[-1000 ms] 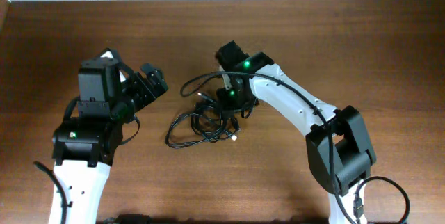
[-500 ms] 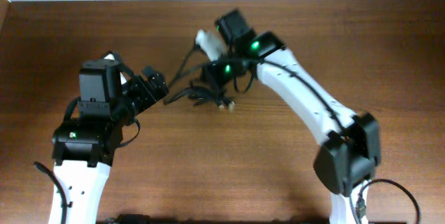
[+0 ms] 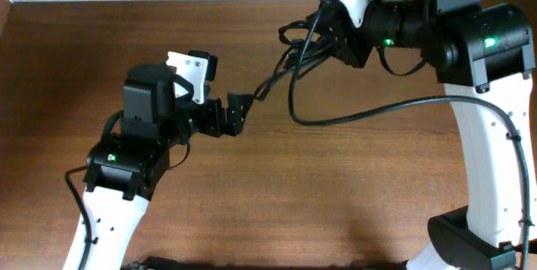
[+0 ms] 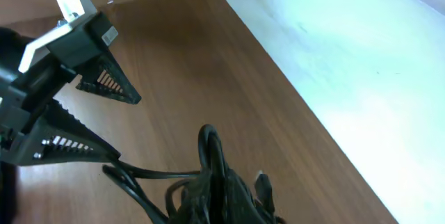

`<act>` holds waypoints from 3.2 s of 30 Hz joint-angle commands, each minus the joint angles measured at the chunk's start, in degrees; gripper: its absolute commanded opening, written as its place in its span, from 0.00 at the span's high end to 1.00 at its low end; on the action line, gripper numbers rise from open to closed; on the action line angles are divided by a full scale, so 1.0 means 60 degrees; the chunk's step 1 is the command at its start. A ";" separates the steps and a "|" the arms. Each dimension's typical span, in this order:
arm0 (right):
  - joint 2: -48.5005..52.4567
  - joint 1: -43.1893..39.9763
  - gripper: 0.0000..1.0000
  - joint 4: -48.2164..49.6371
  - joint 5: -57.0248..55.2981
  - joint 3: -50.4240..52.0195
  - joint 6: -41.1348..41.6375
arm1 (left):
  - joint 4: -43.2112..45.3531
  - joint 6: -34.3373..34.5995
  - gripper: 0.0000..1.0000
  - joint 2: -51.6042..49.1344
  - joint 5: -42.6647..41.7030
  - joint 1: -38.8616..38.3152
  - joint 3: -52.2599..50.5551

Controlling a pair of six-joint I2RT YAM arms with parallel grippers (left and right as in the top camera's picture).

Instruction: Untangle cables

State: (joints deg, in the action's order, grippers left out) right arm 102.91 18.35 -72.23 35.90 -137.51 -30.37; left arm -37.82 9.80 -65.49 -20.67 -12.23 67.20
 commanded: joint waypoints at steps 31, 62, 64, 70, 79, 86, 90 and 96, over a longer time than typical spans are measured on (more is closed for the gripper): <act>-0.0047 -0.7439 0.96 -0.0310 -0.4044 -0.0175 0.2102 | 0.0353 -0.3289 1.00 -0.0029 -0.1847 -0.0015 0.0051; 0.0528 -0.8783 0.96 -0.0182 0.0878 -0.0109 0.1158 | 0.1300 0.5424 1.00 -0.0029 0.1421 0.4262 0.0051; 0.0532 -0.8156 0.96 -0.0058 0.1271 -0.0109 0.1096 | 0.1424 0.5424 1.00 -0.0029 0.1140 0.3818 0.0051; 0.0539 -0.4626 0.96 0.0229 0.1271 -0.0109 0.1100 | 0.1945 0.5417 1.00 -0.0248 0.1147 0.2146 0.0051; 0.0539 -0.1960 0.96 -0.0168 0.1271 -0.0109 0.1137 | 0.1617 0.1738 0.01 -0.1636 -0.1413 0.1286 0.0051; 0.0535 -0.1246 0.96 0.0208 0.1239 -0.0113 0.1140 | 0.0645 -0.0696 0.01 -0.2065 -0.3202 0.1206 0.0051; 0.0535 -0.1246 0.96 0.1858 0.1279 -0.0113 0.2229 | 0.0732 -0.1144 0.01 -0.2065 -0.2830 0.0270 0.0051; 0.0535 -0.1239 0.96 0.2670 0.2630 -0.0113 0.2998 | 0.1730 -0.1140 0.01 -0.2076 -0.1869 -0.0718 0.0051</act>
State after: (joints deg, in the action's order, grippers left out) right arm 106.15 10.44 -57.36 46.61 -137.51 -14.72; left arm -28.80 4.05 -77.65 -35.20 -15.03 67.20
